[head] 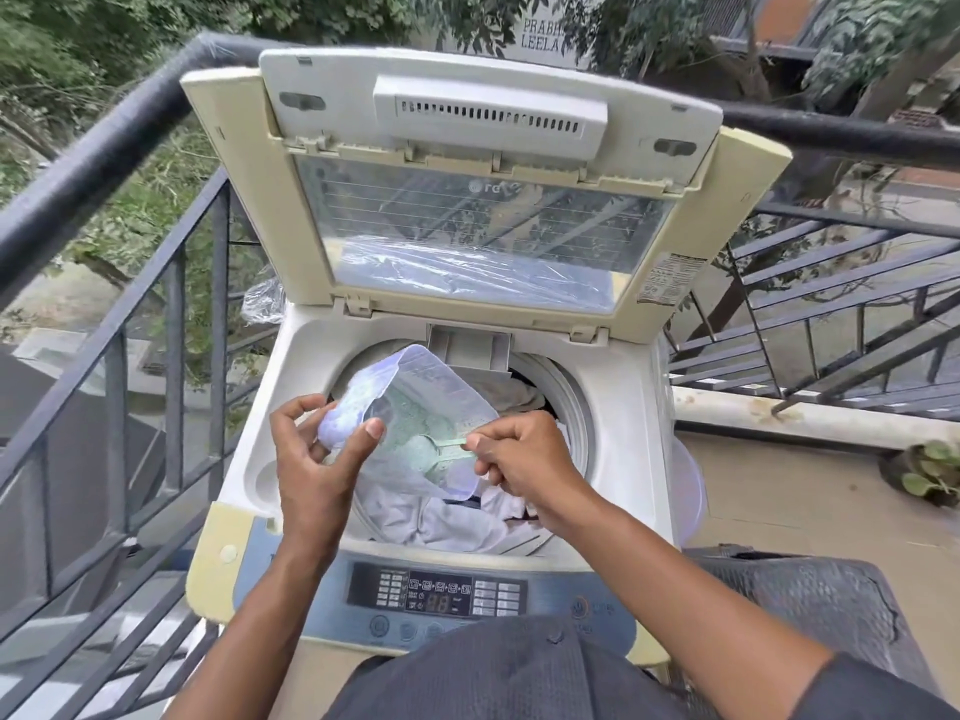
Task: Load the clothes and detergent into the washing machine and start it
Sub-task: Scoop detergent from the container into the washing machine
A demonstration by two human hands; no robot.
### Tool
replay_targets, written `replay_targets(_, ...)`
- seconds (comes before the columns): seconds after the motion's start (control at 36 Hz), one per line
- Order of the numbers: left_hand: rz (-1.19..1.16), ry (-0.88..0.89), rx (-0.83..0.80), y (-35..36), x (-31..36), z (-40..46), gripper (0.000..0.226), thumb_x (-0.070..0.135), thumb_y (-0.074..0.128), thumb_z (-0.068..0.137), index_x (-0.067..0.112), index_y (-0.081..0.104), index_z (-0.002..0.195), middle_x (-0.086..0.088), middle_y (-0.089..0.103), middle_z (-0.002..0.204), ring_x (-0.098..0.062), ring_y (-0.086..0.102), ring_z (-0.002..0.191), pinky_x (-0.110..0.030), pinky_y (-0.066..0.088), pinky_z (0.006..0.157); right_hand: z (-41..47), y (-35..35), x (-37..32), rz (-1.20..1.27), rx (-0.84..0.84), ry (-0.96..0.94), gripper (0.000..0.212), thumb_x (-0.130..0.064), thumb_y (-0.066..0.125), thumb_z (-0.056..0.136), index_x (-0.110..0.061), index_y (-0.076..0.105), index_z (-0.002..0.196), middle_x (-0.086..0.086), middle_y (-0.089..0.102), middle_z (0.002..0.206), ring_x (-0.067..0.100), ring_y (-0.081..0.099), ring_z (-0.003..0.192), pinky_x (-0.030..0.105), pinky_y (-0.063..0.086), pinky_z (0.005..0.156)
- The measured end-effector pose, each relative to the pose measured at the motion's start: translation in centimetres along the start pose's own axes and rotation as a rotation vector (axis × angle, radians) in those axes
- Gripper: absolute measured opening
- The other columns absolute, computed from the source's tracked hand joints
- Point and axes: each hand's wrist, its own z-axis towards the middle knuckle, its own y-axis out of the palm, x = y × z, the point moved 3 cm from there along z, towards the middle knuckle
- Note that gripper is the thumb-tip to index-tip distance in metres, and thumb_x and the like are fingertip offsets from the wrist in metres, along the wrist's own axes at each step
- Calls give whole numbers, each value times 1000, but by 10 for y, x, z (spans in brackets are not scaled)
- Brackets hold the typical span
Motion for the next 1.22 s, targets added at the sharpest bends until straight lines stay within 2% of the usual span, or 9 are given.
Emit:
replay_targets(0.14,-12,-58,0,7,-3,3,81,62,82,58,37,50,128,-9,59,137,-28,65,123,-54,50,106,3,-5,6,177,13,46,9,-9,72,95,-5,79,92,9,66,67,11,52,53,21,35,43)
replay_targets(0.31,-33,-123,10,13,-14,14,83,61,84,60,34,51,132,-13,60,139,-28,61,131,-61,47,112,10,-11,7,251,50,60,11,-8,71,96,-1,78,93,7,65,64,11,50,50,21,33,42)
replay_targets(0.53,-58,-197,45,20,-24,33,78,75,90,52,51,55,118,-12,63,136,-27,61,131,-63,46,112,22,-25,-9,369,89,42,7,-4,71,94,-5,78,92,8,65,64,11,48,49,22,32,42)
replay_targets(0.67,-58,-212,52,19,-29,45,80,77,89,52,52,55,120,-13,59,143,-27,59,134,-64,46,112,36,-37,-23,430,121,34,7,-2,71,94,-4,77,95,9,65,65,13,48,51,23,32,43)
replay_targets(0.81,-48,-231,64,19,-33,51,81,78,89,51,52,54,119,-15,60,140,-29,59,134,-65,46,112,54,-43,-33,485,152,21,6,-1,70,94,0,75,97,10,63,66,12,48,50,20,32,41)
replay_targets(0.94,-32,-235,68,19,-32,52,76,64,86,61,44,52,126,-13,61,140,-28,63,128,-60,47,113,73,-44,-40,500,205,14,10,-1,71,94,3,74,102,9,63,64,12,47,49,20,32,41)
replay_targets(1.06,-22,-242,86,15,-36,52,64,62,85,62,52,54,118,-14,62,138,-30,63,128,-61,47,113,91,-38,-38,473,242,38,7,-1,70,94,1,75,100,9,64,65,11,48,49,20,34,41)
replay_targets(1.22,-17,-245,94,12,-38,52,59,61,84,63,56,54,115,-11,62,137,-30,61,131,-64,45,112,118,-23,-29,345,296,66,8,-4,70,93,-4,78,92,8,68,63,13,52,49,23,38,42)
